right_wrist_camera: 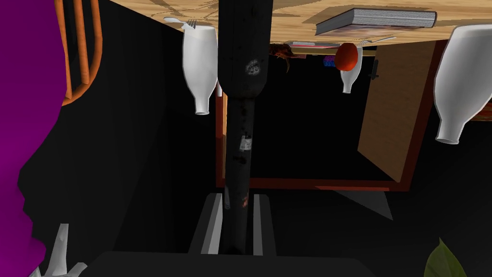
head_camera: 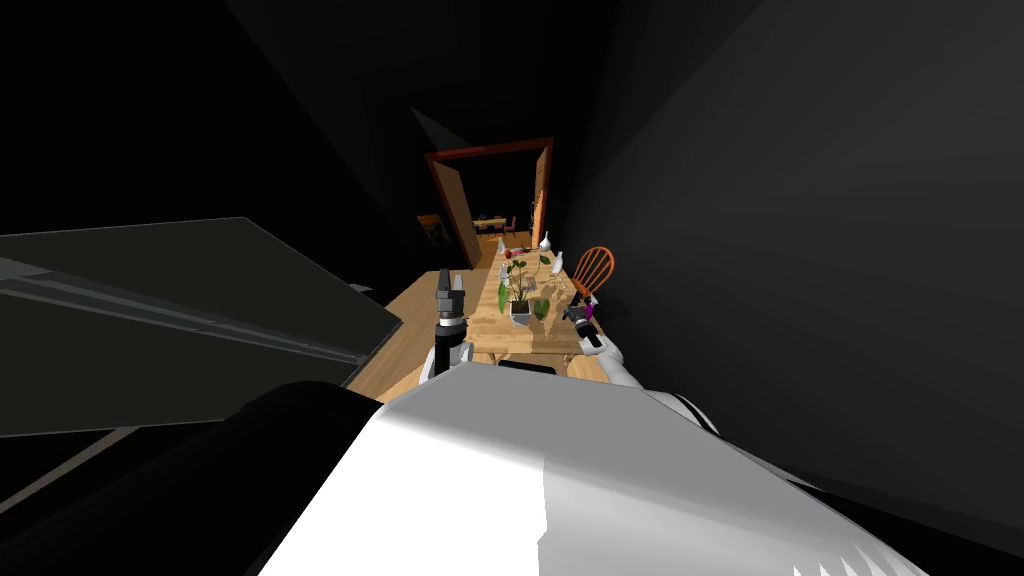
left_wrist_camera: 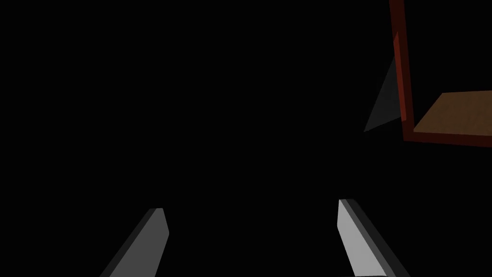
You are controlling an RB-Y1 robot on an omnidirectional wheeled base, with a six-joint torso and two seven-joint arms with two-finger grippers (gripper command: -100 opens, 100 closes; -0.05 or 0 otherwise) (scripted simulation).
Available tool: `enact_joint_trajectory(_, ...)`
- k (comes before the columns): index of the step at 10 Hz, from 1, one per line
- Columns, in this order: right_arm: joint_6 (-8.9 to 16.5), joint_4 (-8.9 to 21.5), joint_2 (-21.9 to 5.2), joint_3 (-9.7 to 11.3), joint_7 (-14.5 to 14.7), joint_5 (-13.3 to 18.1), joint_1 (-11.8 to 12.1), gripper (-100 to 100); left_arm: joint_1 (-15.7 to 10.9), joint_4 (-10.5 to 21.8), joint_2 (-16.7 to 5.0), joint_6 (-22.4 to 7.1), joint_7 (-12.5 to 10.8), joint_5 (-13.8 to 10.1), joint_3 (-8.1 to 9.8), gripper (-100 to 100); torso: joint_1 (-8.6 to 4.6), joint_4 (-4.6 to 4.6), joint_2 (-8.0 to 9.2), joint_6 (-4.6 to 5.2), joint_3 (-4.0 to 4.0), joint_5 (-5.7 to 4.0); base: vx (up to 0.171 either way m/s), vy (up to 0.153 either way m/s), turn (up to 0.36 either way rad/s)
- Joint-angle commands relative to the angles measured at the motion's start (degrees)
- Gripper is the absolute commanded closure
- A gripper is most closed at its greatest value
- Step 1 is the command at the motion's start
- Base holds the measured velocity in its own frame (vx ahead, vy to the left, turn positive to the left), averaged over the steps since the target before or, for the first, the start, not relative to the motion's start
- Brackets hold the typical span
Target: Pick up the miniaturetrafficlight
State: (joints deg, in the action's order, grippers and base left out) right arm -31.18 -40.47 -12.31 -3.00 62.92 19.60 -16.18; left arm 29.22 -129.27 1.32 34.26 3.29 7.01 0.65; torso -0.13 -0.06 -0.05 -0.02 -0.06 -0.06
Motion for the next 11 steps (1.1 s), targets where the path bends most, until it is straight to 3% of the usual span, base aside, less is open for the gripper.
enact_joint_trajectory(1, 0.00, 0.00, 0.00, 0.00, 0.00, 0.00, 0.00, 100, 0.00, 0.00, 0.00, 0.00, 0.00, 0.00, 0.00, 0, 0.00, 0.00, 0.00, 0.00, 0.00, 0.00, 0.000, 0.000, 0.000)
enact_joint_trajectory(2, 0.00, 0.01, 0.01, 0.00, -0.01, 0.00, 0.01, 0, 0.00, 0.00, 0.00, 0.00, 0.00, 0.00, 0.00, 0, 0.00, 0.01, 0.00, 0.00, 0.00, 0.01, 0.000, 0.000, 0.000)
enact_joint_trajectory(3, 0.24, 0.05, 0.13, -1.75, 0.17, 0.33, 0.20, 100, 0.00, 0.00, 0.00, 0.00, 0.00, 0.00, 0.00, 0, 0.01, 0.01, 0.00, 0.00, 0.01, 0.01, -0.063, -0.014, 0.265)
enact_joint_trajectory(8, 0.06, 1.98, 0.49, -8.42, 1.73, 1.40, -0.41, 100, 0.00, 0.00, 0.00, 0.00, 0.00, 0.00, 0.00, 0, -0.02, -0.08, 0.35, -0.11, 0.12, -0.05, -0.096, -0.033, 0.204)
enact_joint_trajectory(9, 0.06, 1.98, 0.49, -8.42, 1.73, 1.40, -0.41, 100, -0.01, 0.00, 0.00, 0.00, 0.00, 0.00, 0.00, 0, -0.06, -0.13, 0.31, -0.12, 0.08, -0.07, -0.062, -0.022, 0.078)
enact_joint_trajectory(11, -0.01, 2.76, 0.64, -11.08, 2.36, 1.83, -0.65, 100, -0.01, 0.00, 0.00, 0.00, 0.00, 0.00, 0.00, 0, -0.01, -0.13, 0.11, -0.14, -0.01, -0.04, -0.053, -0.016, 0.154)
